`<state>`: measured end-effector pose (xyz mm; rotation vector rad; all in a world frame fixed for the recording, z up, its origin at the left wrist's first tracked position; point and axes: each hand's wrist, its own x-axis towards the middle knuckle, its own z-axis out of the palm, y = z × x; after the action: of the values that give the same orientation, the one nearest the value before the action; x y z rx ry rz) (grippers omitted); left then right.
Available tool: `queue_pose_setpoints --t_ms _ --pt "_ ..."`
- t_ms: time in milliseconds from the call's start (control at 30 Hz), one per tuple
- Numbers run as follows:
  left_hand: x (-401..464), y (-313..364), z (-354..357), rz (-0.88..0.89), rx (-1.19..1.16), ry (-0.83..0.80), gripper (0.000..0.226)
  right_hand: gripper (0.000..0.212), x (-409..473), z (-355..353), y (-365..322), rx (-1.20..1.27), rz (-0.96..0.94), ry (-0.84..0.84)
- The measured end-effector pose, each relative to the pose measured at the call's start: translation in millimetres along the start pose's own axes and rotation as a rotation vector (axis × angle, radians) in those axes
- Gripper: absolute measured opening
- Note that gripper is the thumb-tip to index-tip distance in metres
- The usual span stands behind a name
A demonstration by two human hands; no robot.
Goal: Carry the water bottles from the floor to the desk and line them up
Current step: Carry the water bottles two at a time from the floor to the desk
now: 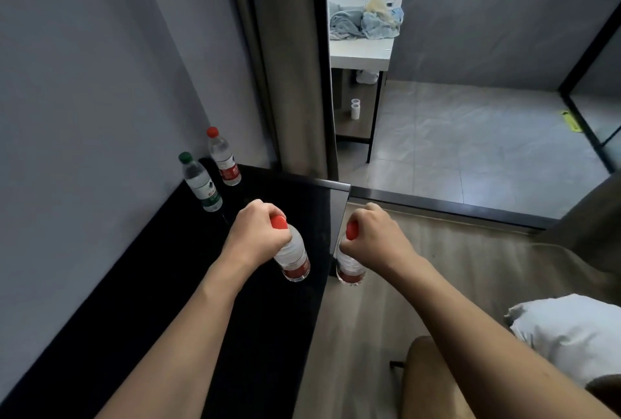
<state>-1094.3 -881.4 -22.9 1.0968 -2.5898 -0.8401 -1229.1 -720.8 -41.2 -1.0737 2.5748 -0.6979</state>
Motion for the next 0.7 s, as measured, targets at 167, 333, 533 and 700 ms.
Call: queue_pose_setpoints --t_ms 167,333,533,700 --pt "52 3 11 0.01 -0.035 -0.014 0.013 0.013 53 -1 8 -0.011 0.029 -0.032" --pt "106 -5 26 0.034 -0.046 -0.03 0.014 0.009 114 12 10 -0.041 0.011 -0.067" --pt "173 -25 41 0.087 -0.062 -0.034 0.016 0.014 187 30 8 -0.063 -0.003 -0.061" --pt "214 -36 50 0.05 -0.068 -0.023 0.015 0.019 236 37 9 -0.093 -0.019 -0.055"
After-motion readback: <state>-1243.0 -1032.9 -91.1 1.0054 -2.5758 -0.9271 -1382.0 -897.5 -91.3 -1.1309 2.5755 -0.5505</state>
